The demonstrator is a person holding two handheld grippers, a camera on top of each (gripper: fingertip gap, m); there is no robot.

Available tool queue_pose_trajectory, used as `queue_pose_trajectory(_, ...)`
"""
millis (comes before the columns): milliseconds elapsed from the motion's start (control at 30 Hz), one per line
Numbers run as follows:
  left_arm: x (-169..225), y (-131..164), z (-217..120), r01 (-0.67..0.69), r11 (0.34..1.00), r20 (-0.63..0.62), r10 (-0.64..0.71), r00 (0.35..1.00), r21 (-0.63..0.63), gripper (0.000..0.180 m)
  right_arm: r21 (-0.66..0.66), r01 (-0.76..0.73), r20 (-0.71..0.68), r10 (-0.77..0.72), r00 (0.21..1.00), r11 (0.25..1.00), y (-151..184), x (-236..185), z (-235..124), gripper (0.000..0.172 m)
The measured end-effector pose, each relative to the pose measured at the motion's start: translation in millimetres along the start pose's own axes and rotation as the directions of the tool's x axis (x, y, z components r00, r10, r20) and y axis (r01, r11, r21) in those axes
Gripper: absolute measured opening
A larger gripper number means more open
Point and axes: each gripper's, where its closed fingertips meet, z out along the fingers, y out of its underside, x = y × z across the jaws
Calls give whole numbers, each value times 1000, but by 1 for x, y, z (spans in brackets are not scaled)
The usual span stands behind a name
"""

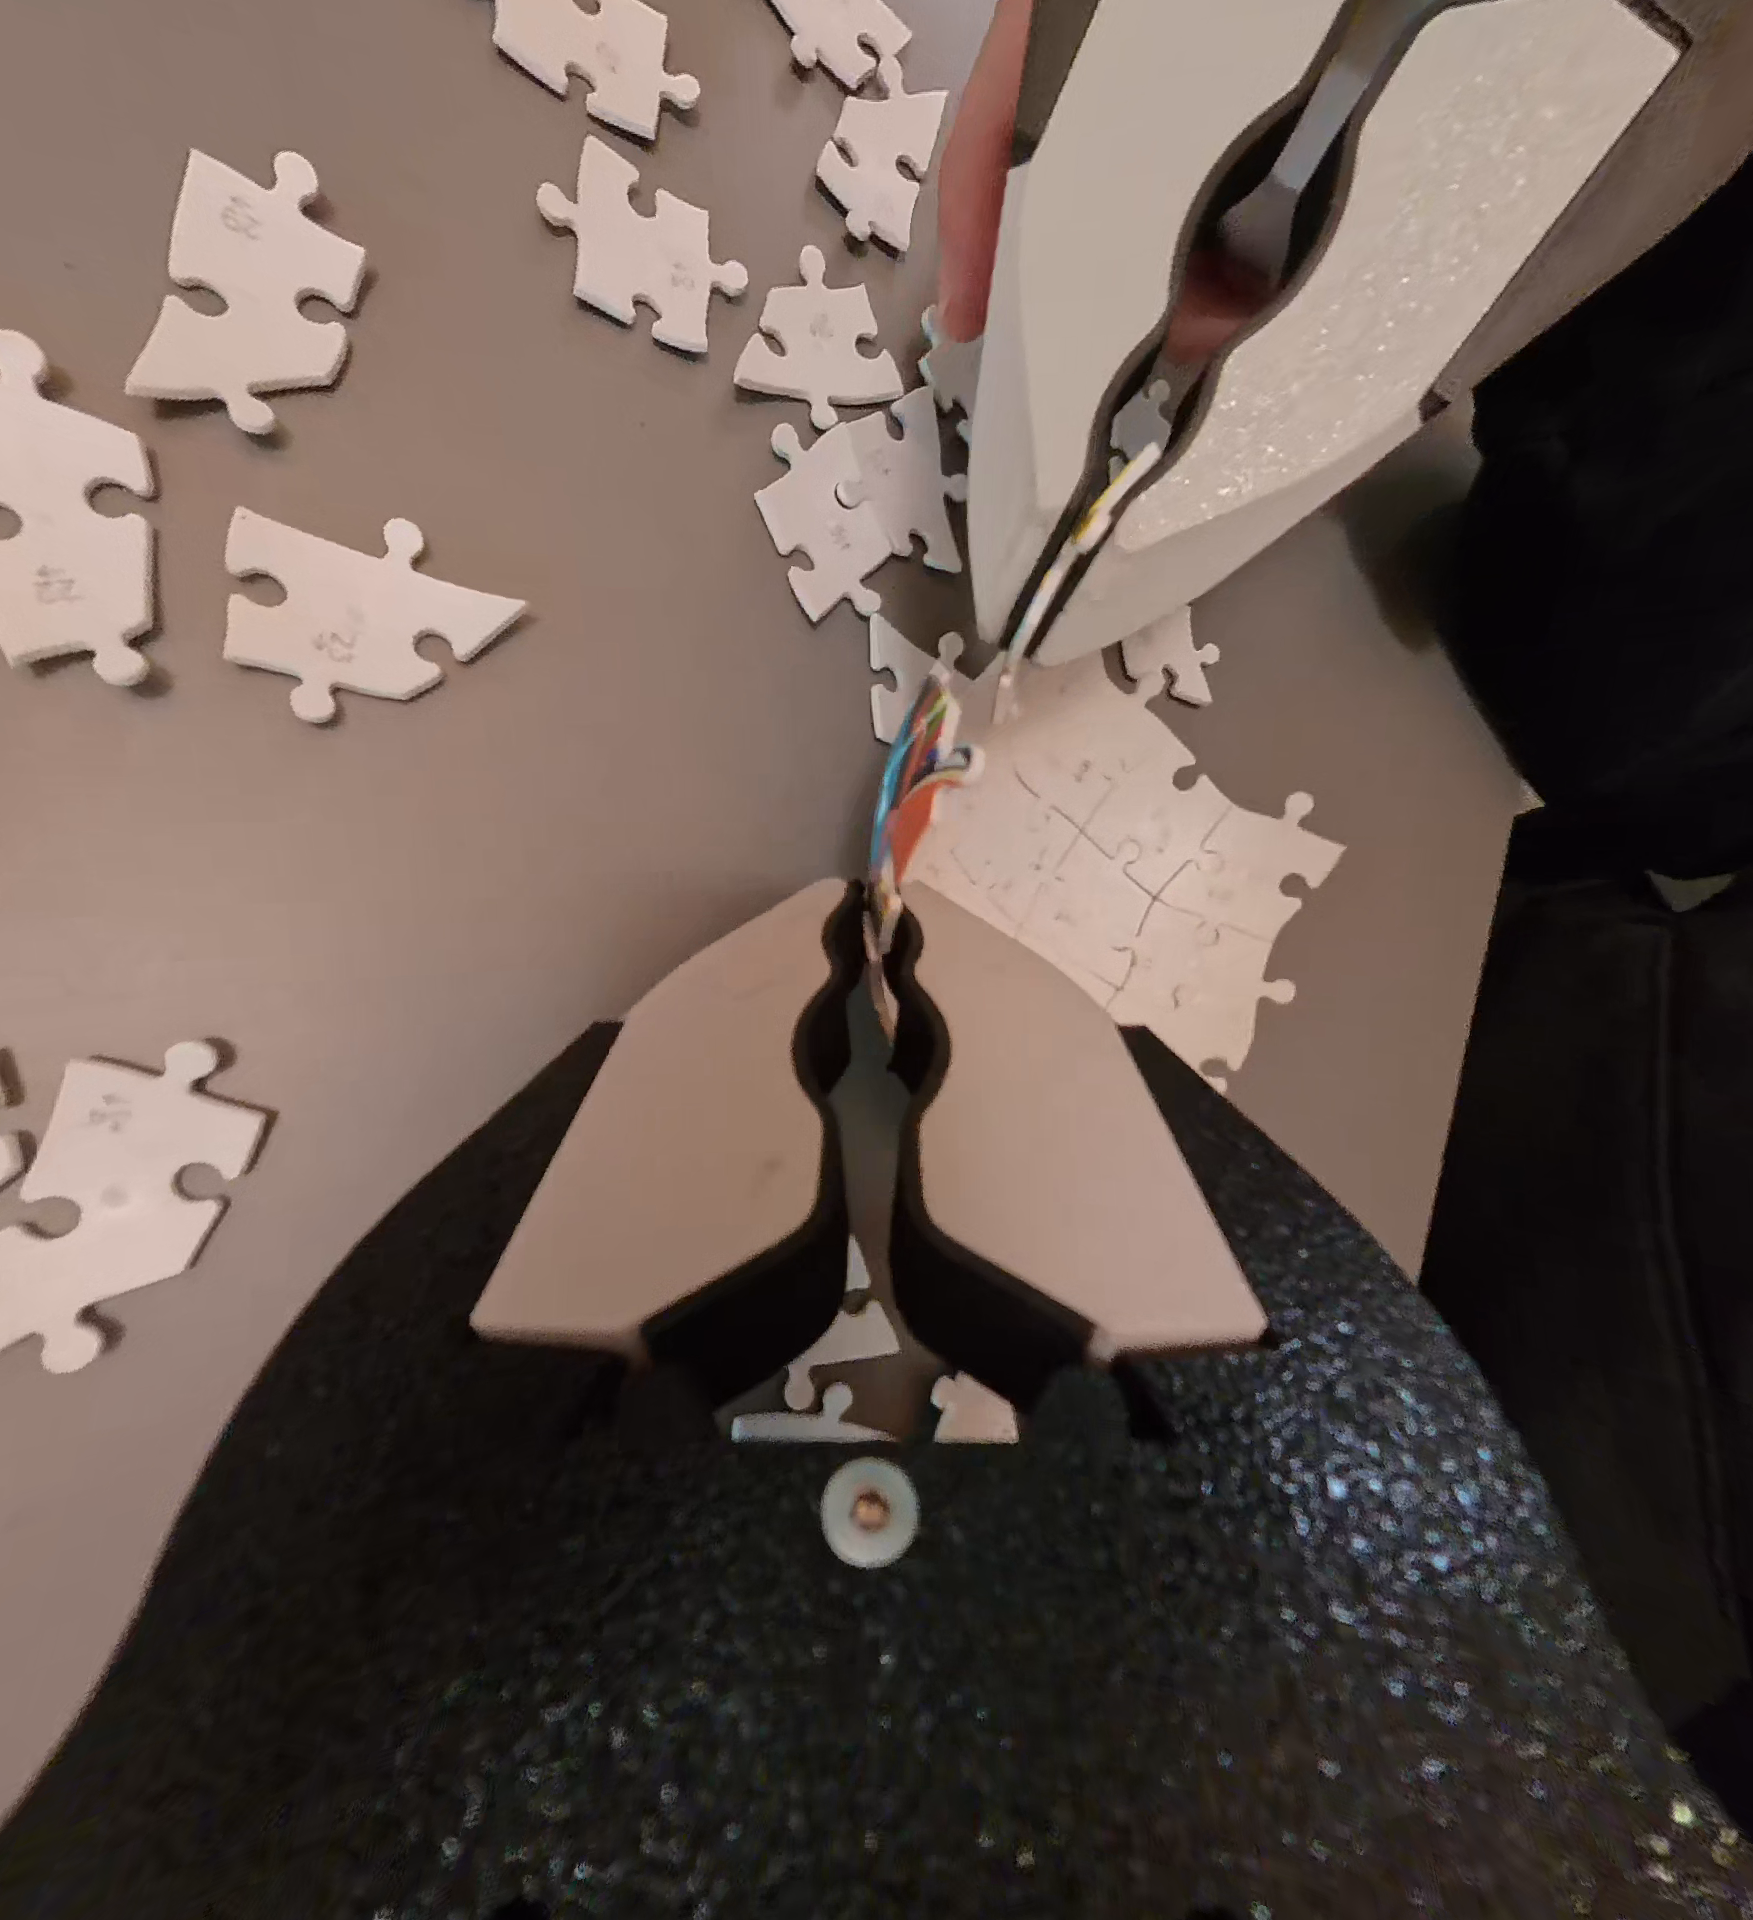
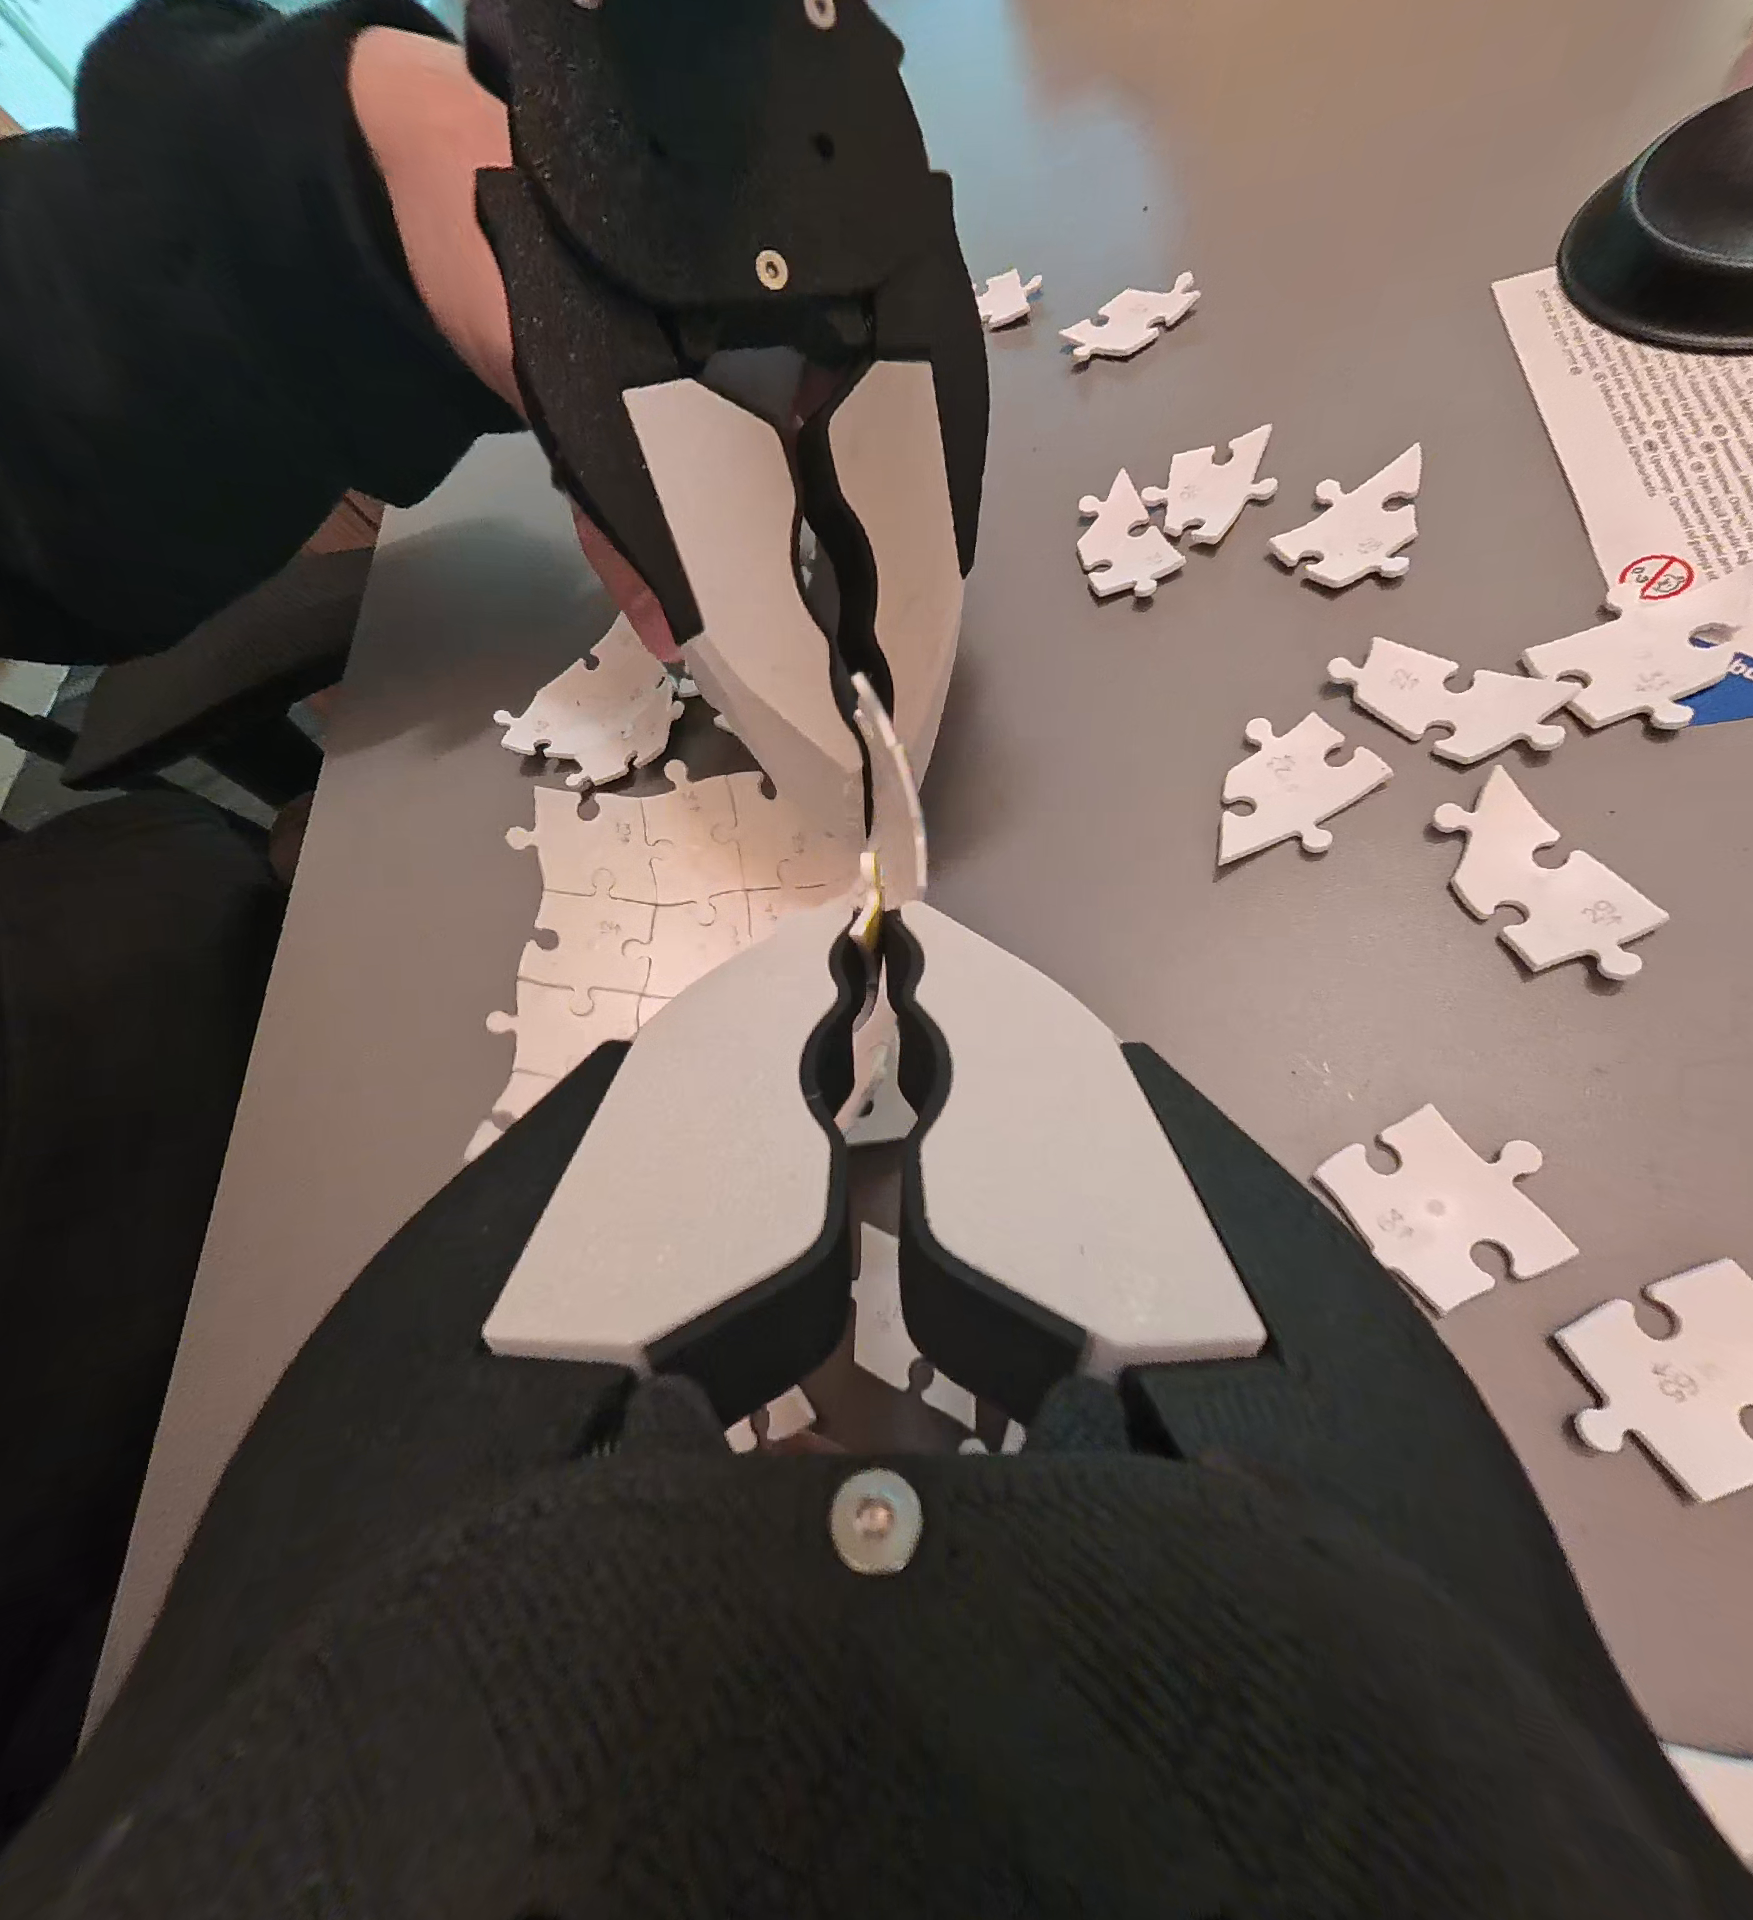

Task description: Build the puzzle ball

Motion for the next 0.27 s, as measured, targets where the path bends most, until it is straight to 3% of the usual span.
queue_pose_trajectory(33,1,0,0,10,1000,-19,-10,1000,4,2,0,5,0,-5,1000,1000,0,0,-1,2)
queue_pose_trajectory(267,0,7,1,141,990,-79,-139,987,14,2,0,0,-26,0,1000,1000,-2,0,-7,3)
